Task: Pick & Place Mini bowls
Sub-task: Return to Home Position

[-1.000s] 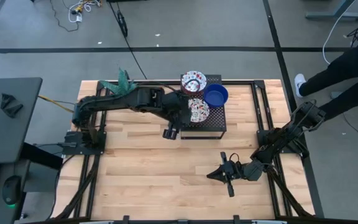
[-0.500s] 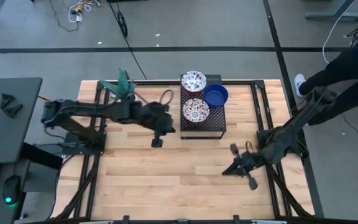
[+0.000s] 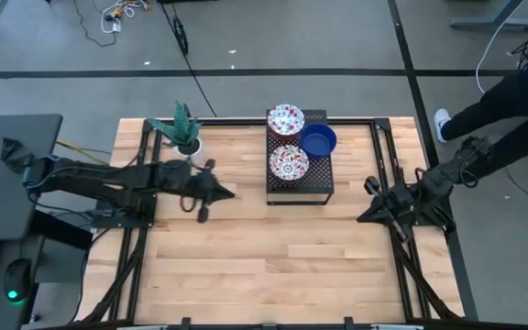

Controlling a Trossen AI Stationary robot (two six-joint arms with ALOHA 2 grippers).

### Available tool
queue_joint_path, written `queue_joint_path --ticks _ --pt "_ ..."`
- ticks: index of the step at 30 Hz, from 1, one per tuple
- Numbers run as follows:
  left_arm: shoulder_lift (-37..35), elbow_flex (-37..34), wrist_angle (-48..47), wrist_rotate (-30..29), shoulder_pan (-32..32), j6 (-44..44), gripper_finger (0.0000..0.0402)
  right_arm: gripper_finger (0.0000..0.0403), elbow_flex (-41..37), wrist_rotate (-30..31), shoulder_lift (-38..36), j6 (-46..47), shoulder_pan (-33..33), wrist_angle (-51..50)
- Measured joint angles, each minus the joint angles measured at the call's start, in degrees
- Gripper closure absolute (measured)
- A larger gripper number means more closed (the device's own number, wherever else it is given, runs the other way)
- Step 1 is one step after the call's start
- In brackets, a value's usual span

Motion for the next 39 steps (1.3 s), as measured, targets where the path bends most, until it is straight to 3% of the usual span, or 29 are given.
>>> queue_joint_path --ticks 8,17,26,39 --pt "-9.1 -6.69 2.34 -1.12 0.02 -0.02 0.0394 0.0399 -7.51 -5.53 -9.39 -1.77 -1.2 6.32" --pt "-15.12 -9.51 3.35 -2.9 1.43 -2.59 0.0387 0.0399 -9.21 -9.18 -20.02 1.65 -1.18 3.52" --pt "-15.79 -9.51 4.19 -2.67 1.36 -2.59 0.039 0.0399 -8.38 -8.07 -20.21 1.55 -1.18 -2.43" --pt "-15.7 -9.51 4.13 -2.2 -1.01 -7.42 0.0389 0.0399 -12.58 -6.49 -20.23 -4.51 -1.63 -0.27"
